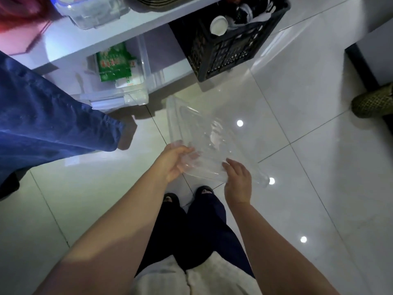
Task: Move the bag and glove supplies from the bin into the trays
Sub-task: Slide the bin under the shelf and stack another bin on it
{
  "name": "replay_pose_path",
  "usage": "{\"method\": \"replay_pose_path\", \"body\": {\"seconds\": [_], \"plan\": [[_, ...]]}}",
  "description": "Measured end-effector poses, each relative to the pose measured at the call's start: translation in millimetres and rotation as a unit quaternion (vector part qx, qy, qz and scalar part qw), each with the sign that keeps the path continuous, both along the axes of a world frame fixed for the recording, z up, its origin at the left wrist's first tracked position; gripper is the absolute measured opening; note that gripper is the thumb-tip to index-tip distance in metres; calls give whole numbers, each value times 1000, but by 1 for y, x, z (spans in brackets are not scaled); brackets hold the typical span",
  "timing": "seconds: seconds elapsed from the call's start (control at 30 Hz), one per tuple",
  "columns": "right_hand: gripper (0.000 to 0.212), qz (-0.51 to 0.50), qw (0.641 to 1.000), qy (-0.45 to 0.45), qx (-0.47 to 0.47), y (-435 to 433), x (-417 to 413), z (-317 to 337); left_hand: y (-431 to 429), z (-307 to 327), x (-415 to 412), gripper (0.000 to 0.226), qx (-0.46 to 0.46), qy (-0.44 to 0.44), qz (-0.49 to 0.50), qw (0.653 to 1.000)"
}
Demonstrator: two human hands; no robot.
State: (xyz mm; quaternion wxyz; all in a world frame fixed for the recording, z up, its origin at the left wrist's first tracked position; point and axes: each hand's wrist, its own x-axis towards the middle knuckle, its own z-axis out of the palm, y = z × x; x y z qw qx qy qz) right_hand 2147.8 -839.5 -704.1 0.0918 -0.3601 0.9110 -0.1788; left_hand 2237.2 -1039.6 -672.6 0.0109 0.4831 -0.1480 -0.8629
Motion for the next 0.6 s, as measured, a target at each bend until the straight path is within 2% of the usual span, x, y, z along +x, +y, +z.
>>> {"method": "replay_pose_path", "body": {"seconds": [0.1,0.2,0.27,0.33,0.4,0.43,0.47,0.53,0.57,0.6], "plan": [[46,47,998,-33,26,15,-5,-1,9,-9,4,50,-3,13,17,1000],[57,115,988,-91,55,33,-22,5,13,-15,6,58,-9,19,25,999],[58,117,987,-98,42,44,-43,14,12,-16,7,63,7,37,49,998],[55,18,994,-108,23,55,-74,22,9,-15,10,63,10,58,60,996],[53,-130,982,-140,2,66,-110,26,7,-11,15,58,5,76,56,996],[53,-210,953,-217,-17,70,-127,28,7,-9,18,57,3,84,51,995],[53,-286,894,-340,-56,71,-140,31,7,-5,21,57,0,89,45,995],[49,-335,739,-569,-136,71,-156,37,9,2,26,57,-5,96,40,995],[52,-314,705,-618,-150,69,-160,41,10,6,30,56,-9,98,42,994],[60,-288,696,-639,-155,66,-161,43,9,8,32,55,-13,99,46,994]]}}
